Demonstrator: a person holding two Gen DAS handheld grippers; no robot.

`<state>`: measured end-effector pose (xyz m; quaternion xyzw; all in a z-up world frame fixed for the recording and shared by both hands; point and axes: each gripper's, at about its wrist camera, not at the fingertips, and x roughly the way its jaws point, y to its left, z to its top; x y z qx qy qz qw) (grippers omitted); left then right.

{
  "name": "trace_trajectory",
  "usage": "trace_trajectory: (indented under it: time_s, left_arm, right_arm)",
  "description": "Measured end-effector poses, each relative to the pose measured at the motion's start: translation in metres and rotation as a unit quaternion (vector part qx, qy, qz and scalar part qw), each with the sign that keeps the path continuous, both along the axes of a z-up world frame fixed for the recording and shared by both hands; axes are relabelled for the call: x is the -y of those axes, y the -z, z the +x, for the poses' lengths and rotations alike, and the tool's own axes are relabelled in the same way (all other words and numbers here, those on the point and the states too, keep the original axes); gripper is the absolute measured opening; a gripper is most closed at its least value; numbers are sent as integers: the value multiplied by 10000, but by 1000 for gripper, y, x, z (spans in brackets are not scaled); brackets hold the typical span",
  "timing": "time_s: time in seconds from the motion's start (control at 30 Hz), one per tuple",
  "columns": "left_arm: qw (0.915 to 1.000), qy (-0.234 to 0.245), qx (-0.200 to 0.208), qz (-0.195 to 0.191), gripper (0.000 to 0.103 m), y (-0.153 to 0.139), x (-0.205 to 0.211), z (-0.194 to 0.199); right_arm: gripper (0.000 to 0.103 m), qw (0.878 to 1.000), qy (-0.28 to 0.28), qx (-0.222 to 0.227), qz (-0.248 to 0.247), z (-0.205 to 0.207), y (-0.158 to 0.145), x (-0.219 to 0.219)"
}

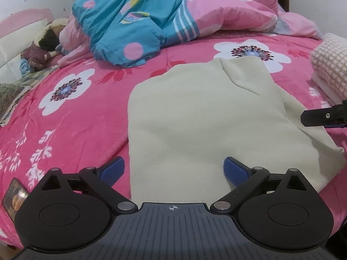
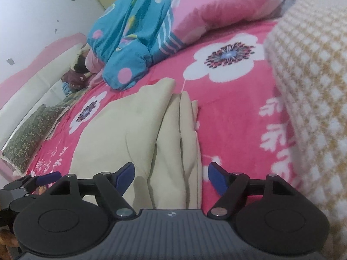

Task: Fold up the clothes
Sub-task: 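Close both grippers on the hoodie's folded end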

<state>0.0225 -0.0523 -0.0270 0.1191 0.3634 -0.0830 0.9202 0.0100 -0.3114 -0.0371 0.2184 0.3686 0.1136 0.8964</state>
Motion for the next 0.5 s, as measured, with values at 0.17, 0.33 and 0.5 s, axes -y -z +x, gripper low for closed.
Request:
trace_trajectory:
  time_s: [0.17,0.33,0.5]
  left_arm:
    - [10000,-48,-44,-16,103,0,-1,1]
    - [9999,-81,-72,-28,103,0,-1,1]
    - [9999,-131,-100,-33,103,-1,-2,1]
  right_arm:
    - [86,9998,-29,-173,28,11,5,-2]
    - [94,9996,-30,-219,177,20,7,-2]
    - [97,9993,-60,-275,247,25,8,-2]
